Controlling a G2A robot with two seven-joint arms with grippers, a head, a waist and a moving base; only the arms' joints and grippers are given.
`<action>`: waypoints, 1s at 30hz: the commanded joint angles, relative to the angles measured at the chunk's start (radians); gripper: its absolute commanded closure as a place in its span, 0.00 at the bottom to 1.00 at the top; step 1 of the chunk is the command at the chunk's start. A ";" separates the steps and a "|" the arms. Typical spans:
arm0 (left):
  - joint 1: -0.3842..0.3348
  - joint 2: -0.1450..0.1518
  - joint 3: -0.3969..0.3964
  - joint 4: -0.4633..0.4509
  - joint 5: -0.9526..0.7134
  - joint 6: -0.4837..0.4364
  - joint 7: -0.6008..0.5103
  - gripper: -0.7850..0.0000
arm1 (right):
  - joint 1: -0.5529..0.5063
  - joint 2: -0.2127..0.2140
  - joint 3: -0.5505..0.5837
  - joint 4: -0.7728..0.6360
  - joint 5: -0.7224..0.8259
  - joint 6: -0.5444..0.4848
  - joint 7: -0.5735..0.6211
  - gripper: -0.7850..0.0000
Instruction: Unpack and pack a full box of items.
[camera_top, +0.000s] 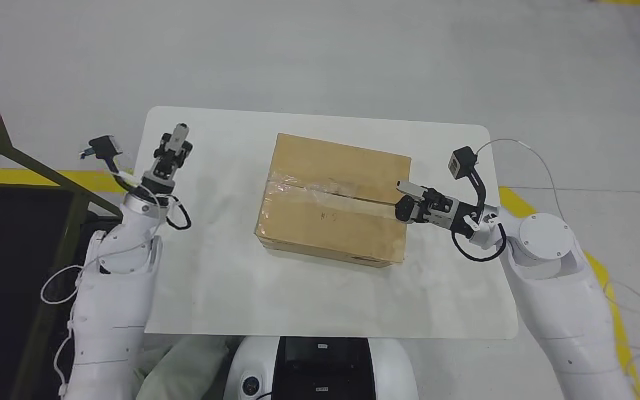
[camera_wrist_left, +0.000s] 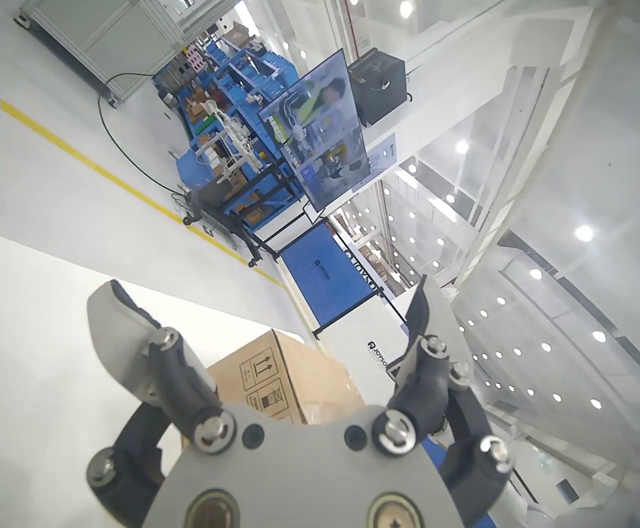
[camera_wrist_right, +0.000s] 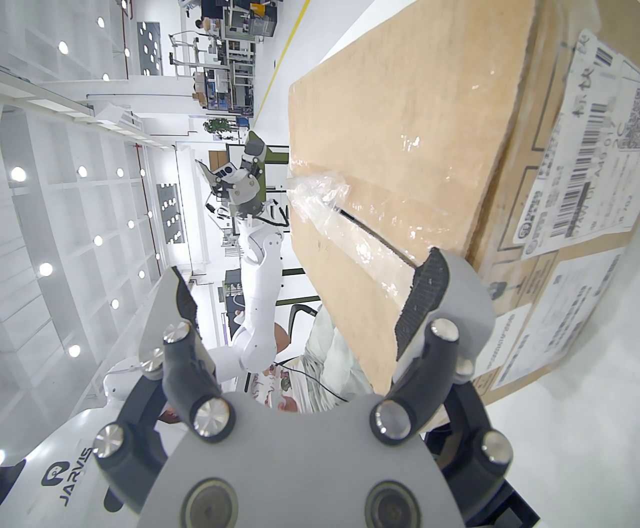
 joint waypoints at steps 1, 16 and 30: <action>-0.019 0.003 -0.012 0.017 0.007 0.013 -0.010 0.00 | 0.000 0.000 0.000 0.000 0.000 0.000 0.000 0.00; -0.083 0.023 -0.071 0.104 0.008 0.075 -0.085 0.00 | 0.000 0.000 0.000 0.000 0.000 0.000 0.000 0.00; -0.083 0.023 -0.071 0.104 0.008 0.075 -0.085 0.00 | 0.000 0.000 0.000 0.000 0.000 0.000 0.000 0.00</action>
